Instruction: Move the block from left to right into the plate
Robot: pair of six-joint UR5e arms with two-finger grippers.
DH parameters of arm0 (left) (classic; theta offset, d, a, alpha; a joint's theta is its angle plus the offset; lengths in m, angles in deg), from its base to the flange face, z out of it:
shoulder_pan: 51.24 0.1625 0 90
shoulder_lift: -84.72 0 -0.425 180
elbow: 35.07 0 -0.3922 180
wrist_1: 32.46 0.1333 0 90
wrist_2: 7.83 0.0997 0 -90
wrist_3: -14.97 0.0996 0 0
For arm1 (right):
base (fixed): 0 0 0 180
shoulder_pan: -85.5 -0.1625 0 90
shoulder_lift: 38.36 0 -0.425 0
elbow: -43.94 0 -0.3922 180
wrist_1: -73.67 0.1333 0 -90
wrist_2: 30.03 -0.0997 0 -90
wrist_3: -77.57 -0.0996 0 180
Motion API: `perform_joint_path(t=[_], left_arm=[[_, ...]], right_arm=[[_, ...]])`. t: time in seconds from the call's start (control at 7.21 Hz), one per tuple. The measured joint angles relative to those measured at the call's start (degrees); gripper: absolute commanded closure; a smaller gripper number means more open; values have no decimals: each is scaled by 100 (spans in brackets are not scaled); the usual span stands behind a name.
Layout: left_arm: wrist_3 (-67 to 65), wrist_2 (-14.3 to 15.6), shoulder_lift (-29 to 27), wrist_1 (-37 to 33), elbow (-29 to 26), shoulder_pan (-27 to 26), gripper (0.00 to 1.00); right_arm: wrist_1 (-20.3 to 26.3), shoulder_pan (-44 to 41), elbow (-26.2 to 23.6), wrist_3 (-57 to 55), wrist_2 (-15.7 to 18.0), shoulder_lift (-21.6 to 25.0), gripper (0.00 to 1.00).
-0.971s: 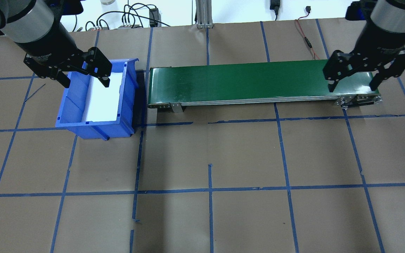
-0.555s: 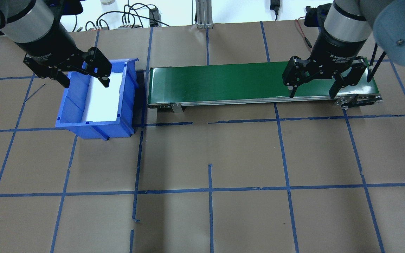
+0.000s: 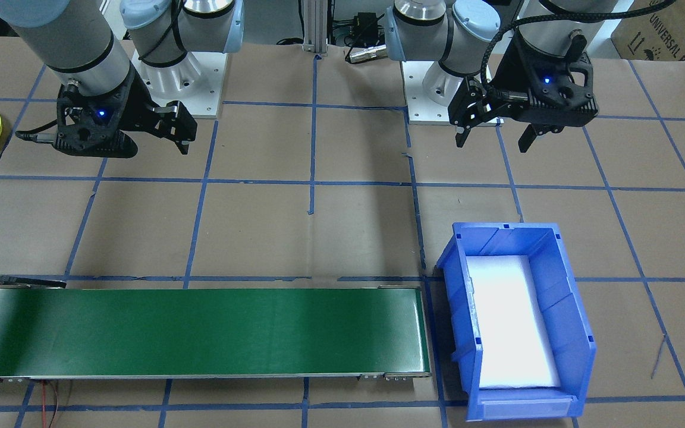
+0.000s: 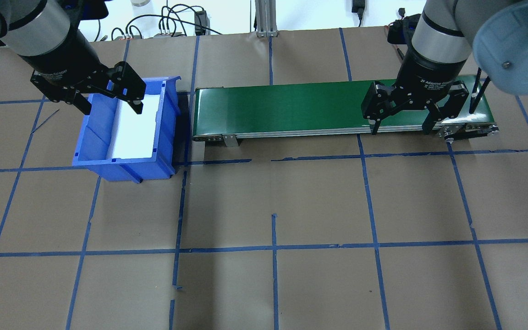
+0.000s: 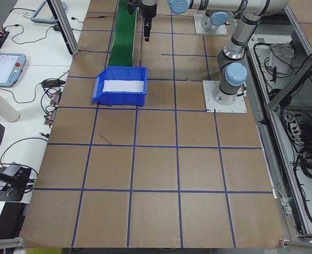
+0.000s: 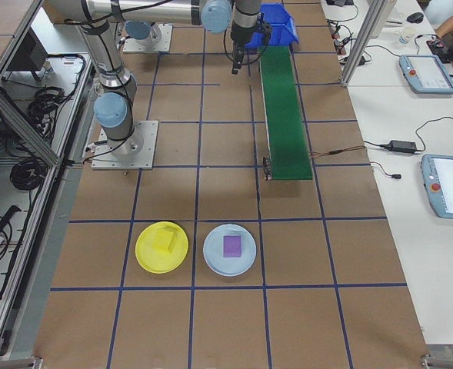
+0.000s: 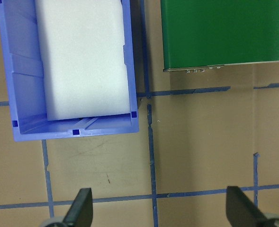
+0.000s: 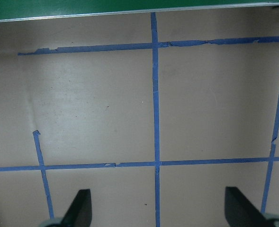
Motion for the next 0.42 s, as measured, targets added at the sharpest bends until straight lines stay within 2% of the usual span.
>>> perform_joint_path(t=[0.42], left_arm=[[0,0,0,2,0,0,0]], right_arm=[[-10,6,-60,11,37,-2,0]])
